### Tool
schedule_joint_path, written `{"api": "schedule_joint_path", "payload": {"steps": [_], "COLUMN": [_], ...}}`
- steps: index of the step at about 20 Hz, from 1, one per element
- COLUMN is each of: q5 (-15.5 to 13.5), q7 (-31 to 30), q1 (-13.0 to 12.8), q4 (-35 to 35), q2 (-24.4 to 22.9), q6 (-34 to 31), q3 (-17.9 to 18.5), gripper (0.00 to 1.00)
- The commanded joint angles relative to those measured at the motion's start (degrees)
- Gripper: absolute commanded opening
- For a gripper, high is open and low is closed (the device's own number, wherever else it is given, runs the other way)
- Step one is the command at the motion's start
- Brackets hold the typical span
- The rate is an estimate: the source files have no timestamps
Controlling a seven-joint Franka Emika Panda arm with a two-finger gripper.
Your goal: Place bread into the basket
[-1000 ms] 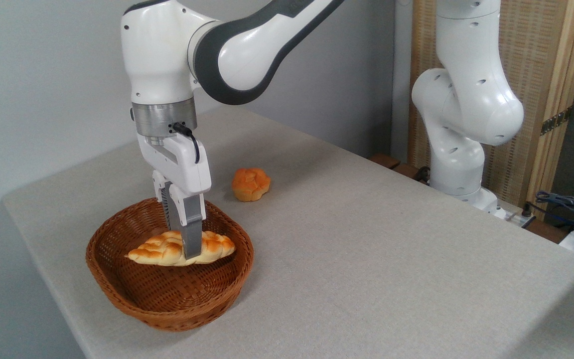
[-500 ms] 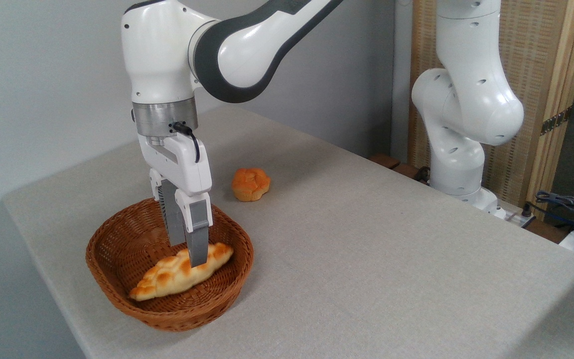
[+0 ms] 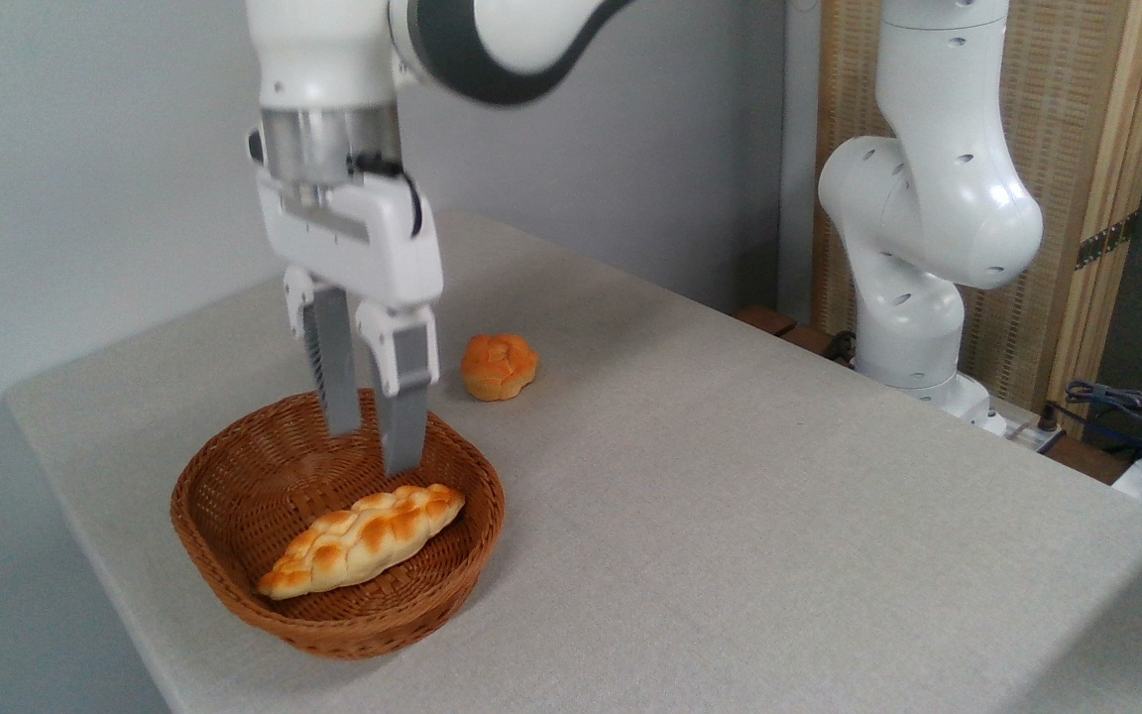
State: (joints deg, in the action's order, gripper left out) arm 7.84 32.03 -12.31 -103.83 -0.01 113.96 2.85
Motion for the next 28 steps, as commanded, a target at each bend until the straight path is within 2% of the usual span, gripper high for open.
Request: {"api": "schedule_joint_path", "payload": {"steps": [1,4,6,8,12,14,16,19,28], "q5": [-1.25,-1.42,-3.08,-5.98,-9.85,-11.7,-11.71,-11.71,-10.3], "q7": [-0.57,-0.39,-0.39,-0.3,4.69,4.8,4.88,4.88,5.32], "q1": [-0.43,-0.34,0.18,2.99,6.77,8.09,8.71,11.69,11.44], "q4": [5.29,7.32,8.72,10.48,10.75,10.67,10.23,9.96,10.4], "q2": [0.62,0.36,0.18,0.1,-1.92,-2.54,-2.8,-2.63,-2.54], "q6": [-9.43,-15.68,-18.67,-21.4,-21.76,-21.76,-21.76,-21.76,-24.13], "q3": [0.23,0.14,0.14,-0.47,-0.56,-0.56,-0.83,-5.38,-5.58], "gripper": [1.0,1.0,1.0,1.0,1.0,1.0,1.0,1.0,1.0]}}
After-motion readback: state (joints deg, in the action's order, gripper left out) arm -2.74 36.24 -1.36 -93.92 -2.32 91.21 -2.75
